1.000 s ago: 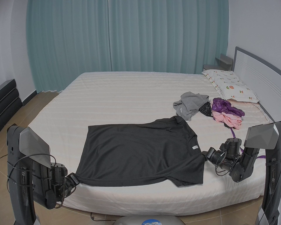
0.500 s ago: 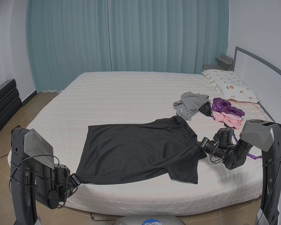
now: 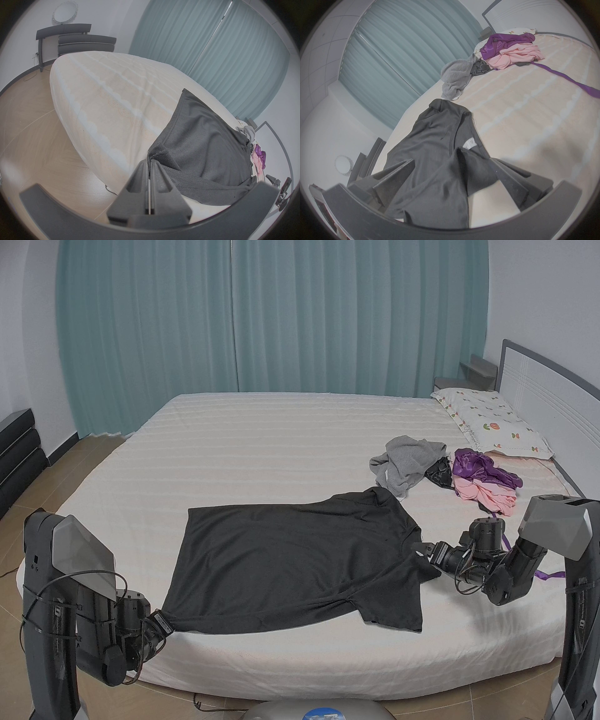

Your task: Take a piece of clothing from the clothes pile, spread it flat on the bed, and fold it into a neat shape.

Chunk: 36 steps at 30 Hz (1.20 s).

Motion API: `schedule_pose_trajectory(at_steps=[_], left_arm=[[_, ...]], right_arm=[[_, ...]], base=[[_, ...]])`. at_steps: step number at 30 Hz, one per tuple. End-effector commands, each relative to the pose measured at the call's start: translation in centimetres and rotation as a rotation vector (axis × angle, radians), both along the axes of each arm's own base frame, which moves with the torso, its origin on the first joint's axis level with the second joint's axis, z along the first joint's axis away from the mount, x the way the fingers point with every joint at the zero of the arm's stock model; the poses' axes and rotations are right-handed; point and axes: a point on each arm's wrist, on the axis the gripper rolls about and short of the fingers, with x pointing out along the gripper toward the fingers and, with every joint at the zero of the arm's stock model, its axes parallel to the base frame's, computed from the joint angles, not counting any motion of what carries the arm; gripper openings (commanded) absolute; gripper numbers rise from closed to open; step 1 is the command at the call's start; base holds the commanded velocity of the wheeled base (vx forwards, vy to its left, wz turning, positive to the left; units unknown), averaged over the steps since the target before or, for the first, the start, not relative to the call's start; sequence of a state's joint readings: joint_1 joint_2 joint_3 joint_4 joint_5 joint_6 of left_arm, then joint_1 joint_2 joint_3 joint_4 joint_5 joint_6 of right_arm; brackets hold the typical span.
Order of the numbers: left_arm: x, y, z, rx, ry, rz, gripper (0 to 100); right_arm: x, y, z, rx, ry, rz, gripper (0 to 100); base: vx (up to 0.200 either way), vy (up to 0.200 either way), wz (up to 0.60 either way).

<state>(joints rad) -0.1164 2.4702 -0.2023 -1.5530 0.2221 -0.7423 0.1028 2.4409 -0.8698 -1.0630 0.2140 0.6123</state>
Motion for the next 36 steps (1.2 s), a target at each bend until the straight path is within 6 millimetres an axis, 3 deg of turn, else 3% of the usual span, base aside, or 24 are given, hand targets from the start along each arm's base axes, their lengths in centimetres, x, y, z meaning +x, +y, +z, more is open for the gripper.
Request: schedule_pose_trajectory(at_steps=[1,5,10,18,36], left_arm=[[0.0,0.0,0.2,-0.002,-0.017,0.0,0],[-0.1,0.0,0.2,-0.001,-0.012,0.0,0],[-0.3,0.0,0.3,-0.001,-0.006,0.0,0],[-0.3,0.1,0.3,-0.001,-0.006,0.002,0],[-0.1,0.0,0.2,-0.001,-0.01,-0.001,0]], right_arm=[[-5.2,-0.1,1.0,-0.001,0.063,0.124,100],[-8.0,-0.1,0.0,-0.014,0.1,0.202,100],[-9.3,0.8,-0.9,-0.015,0.141,0.239,100],[-8.6,3.8,-1.6,-0.021,0.144,0.312,100],[-7.4,4.7,-2.2,-0.12,0.21,0.241,100]], base=[[0.0,0.0,0.0],[0.0,0.0,0.0],[0.0,0.0,0.0],[0.0,0.0,0.0],[0.0,0.0,0.0]])
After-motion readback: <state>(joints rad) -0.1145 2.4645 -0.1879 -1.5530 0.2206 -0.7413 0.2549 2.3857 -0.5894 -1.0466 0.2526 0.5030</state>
